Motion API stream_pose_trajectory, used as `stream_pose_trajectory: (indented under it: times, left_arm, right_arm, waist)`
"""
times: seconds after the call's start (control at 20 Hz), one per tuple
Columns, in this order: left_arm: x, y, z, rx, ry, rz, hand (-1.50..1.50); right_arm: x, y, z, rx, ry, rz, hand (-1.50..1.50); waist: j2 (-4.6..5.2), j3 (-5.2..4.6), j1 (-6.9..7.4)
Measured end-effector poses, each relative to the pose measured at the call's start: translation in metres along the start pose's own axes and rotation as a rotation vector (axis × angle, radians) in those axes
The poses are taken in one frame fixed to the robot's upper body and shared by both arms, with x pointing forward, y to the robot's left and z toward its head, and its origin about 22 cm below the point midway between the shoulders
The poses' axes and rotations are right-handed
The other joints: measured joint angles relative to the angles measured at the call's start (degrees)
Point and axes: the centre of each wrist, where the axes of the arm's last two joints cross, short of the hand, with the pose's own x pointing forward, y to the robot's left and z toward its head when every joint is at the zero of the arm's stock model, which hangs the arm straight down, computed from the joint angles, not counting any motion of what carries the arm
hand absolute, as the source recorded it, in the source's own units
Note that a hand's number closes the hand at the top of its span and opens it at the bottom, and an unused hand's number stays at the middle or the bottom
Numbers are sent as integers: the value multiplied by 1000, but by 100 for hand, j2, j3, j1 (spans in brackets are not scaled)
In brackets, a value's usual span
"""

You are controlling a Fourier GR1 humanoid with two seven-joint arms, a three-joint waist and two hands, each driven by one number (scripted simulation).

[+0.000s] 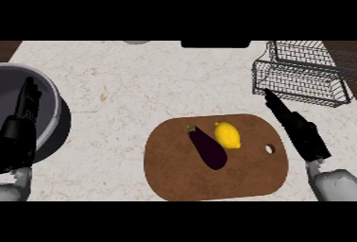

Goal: Pick the eggplant from the cutting board and place it in the tiered basket

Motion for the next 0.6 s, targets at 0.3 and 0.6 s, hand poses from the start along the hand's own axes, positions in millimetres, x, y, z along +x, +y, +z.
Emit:
stream_pose_trajectory:
  times: [0.3,0.6]
  left_arm:
    - [2,-46,15,-246,11,149,0]
    - [-10,-85,28,-455,85,279,0]
  right_arm:
    - [42,95,-35,130,-48,-43,-150]
    - [64,168,-51,150,-82,-32,-150]
  waist:
    - [29,51,159]
    - [76,50,239]
